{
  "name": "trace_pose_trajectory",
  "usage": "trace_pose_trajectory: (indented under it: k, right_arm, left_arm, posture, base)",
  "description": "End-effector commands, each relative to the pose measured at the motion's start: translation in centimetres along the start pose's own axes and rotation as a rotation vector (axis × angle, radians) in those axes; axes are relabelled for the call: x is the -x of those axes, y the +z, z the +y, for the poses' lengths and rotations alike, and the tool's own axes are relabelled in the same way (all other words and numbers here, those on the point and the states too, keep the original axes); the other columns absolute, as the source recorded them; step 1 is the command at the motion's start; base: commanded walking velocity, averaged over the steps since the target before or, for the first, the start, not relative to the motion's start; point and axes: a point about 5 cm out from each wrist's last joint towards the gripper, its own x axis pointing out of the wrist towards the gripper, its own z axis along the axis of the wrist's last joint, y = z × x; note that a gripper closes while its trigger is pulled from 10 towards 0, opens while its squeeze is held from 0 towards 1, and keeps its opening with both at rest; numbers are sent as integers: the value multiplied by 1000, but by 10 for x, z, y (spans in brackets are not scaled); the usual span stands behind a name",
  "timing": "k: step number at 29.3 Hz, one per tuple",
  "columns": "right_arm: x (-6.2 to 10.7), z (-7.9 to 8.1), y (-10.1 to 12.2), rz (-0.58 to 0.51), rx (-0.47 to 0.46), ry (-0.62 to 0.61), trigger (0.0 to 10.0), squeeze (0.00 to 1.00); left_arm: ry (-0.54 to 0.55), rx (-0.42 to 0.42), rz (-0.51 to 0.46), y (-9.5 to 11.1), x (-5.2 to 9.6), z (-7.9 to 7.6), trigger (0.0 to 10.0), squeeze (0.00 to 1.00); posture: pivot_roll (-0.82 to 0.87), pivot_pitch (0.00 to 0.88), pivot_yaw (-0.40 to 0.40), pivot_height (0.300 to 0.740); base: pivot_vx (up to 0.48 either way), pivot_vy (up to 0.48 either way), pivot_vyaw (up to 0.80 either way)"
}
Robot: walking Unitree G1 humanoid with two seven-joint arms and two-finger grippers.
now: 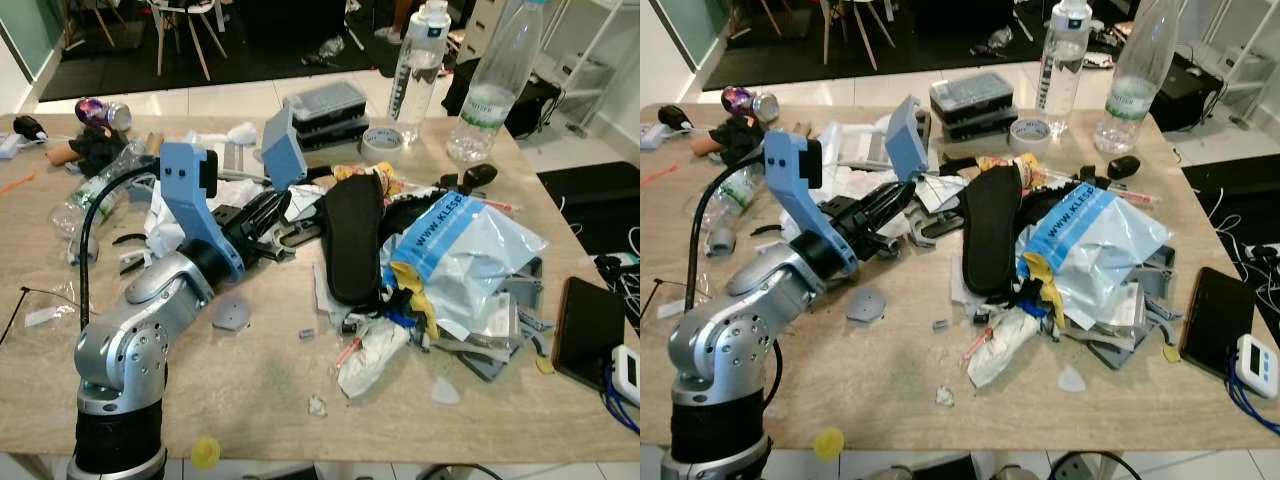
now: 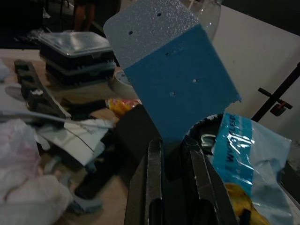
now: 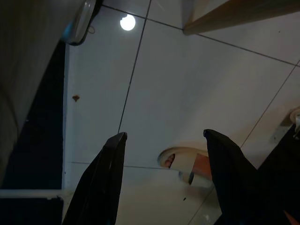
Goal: Picking trash to rubbish bin
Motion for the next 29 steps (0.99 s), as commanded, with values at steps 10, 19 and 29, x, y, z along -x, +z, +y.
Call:
trace_pose_trajectory:
  k: [10,19,29]
  right_arm:
    - [0,9,5,12,5,20,10000,0]
    - [0,14,10,4,10,25,10000,0]
    - [0,6,-2,22,17,18,10000,0]
  left_arm:
    - [-54,9,-44,5,-2,-8,10000,0]
    - [-40,3,-19,-2,1,-2,10000,0]
    - [88,-9,91,-31,20,30,10000,0]
  posture:
    - [56,104,24,740]
    - [56,97,24,740]
    - [64,98,18,740]
  base:
    - [-480,0,0]
    - [-480,0,0]
    - [-480,0,0]
